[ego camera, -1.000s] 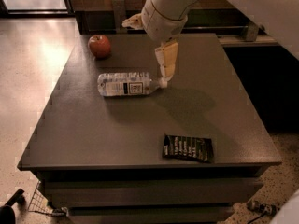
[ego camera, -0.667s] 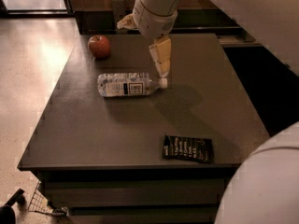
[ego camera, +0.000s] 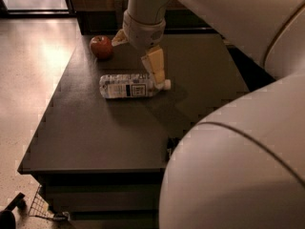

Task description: Place blue plastic bottle upright

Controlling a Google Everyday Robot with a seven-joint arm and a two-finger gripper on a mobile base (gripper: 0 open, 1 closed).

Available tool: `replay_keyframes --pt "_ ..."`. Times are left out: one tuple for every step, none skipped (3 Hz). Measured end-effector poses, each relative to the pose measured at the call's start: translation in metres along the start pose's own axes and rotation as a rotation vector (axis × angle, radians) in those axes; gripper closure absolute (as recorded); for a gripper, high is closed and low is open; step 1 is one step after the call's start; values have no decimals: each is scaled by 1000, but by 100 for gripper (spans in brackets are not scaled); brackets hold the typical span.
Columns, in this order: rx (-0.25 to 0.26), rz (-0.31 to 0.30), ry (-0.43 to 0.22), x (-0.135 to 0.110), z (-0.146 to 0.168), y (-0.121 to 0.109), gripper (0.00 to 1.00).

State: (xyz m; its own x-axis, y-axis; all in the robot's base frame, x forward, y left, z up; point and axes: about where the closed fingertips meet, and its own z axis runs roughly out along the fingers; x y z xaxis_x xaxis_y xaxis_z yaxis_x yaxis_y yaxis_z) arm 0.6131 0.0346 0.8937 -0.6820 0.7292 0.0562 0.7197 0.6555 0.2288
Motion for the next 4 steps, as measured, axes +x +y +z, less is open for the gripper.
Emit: replay_keyframes --pt "9 8 29 13 7 -1 0" --pt "-14 55 78 20 21 -1 0" --pt "-47 150 119 12 37 -2 0" --pt "-60 234 140 5 49 -4 0"
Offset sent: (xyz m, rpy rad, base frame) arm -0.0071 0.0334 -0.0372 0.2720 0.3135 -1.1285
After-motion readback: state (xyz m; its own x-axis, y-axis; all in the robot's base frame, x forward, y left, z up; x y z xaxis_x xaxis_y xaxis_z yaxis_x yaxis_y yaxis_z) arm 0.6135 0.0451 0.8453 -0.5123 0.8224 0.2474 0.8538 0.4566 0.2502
